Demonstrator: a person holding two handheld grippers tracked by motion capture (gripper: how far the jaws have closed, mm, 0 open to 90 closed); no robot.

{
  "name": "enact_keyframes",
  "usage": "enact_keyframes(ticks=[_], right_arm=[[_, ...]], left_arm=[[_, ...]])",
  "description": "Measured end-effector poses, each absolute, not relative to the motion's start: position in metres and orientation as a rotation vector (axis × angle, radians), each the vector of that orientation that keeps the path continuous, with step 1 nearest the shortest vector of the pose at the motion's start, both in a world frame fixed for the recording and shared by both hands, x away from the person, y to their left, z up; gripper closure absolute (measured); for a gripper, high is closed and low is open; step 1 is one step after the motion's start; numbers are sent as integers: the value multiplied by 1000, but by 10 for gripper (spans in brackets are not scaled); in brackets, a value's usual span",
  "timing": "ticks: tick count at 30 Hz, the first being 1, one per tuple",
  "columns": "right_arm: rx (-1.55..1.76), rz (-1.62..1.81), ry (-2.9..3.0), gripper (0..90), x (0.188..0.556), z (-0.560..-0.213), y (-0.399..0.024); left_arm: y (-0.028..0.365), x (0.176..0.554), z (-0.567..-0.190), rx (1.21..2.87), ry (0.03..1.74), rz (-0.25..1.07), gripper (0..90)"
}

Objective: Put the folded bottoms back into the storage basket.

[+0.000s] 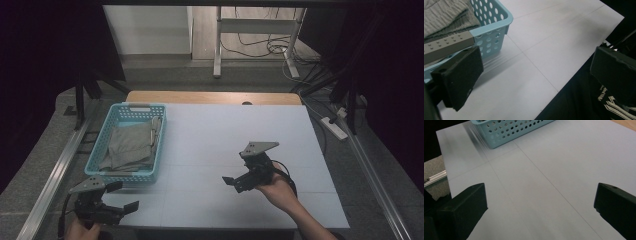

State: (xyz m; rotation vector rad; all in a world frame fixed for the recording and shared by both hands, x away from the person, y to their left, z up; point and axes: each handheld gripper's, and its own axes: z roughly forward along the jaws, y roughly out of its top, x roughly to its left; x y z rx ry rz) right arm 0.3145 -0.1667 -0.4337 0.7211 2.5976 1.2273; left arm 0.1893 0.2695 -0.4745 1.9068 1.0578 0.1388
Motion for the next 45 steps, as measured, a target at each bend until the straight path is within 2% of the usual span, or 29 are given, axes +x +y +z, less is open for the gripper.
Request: enact_keyframes(ticks=[45], right_arm=[[1056, 1154, 2381, 0, 260, -448, -298]], left_arm=[[268, 190, -474, 1917, 1062, 138, 0]])
